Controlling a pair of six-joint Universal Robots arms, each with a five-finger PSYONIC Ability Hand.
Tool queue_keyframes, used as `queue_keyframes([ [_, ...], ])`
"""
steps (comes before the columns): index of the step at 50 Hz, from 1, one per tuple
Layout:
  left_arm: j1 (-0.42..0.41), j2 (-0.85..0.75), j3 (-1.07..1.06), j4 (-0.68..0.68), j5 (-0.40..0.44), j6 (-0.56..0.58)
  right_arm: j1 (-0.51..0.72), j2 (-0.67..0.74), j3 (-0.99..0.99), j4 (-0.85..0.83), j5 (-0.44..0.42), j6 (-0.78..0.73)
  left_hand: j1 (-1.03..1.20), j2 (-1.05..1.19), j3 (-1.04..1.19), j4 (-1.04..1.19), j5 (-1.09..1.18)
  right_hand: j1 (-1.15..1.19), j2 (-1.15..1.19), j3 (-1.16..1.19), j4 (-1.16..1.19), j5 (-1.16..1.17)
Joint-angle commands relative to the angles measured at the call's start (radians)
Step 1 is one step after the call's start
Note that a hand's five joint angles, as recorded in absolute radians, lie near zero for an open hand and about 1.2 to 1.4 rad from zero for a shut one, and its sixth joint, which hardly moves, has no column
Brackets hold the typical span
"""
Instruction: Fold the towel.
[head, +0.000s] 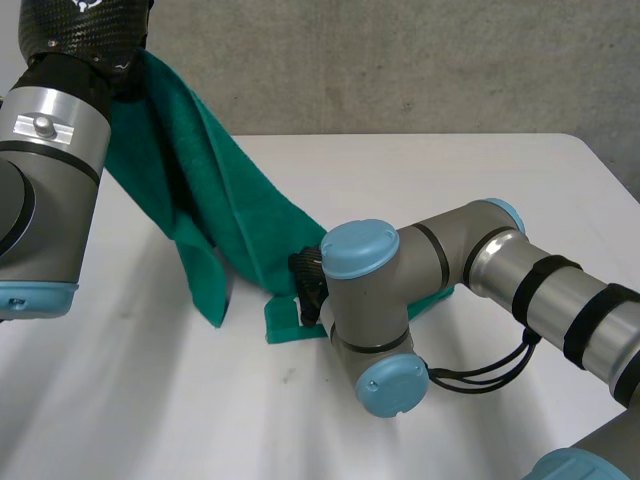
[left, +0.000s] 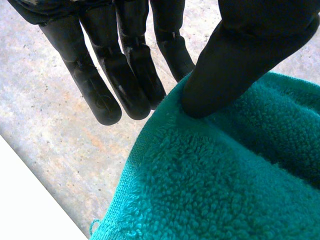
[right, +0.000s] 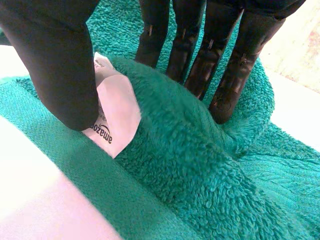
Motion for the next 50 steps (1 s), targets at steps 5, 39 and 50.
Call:
queue_keyframes([
  [5, 0.001, 0.0, -0.013, -0.001, 0.001, -0.001, -0.008, -0.013, 0.0, 0.007, 0.003, -0.016, 0.265, 0.194, 0.2, 0.197, 0.244, 0.485, 0.308, 0.322, 0.316, 0.64],
  [39, 0.009, -0.069, -0.275, -0.01, 0.007, -0.016, -0.345, -0.588, 0.535, 0.135, -0.019, -0.486, 0.265, 0.194, 0.2, 0.197, 0.244, 0.375, 0.199, 0.212, 0.206, 0.531],
  [50, -0.002, -0.087, -0.272, -0.009, 0.005, -0.019, -0.35, -0.713, 0.664, 0.053, -0.103, -0.088, 0.265, 0.194, 0.2, 0.197, 0.244, -0.448, -0.624, -0.611, -0.616, -0.292],
])
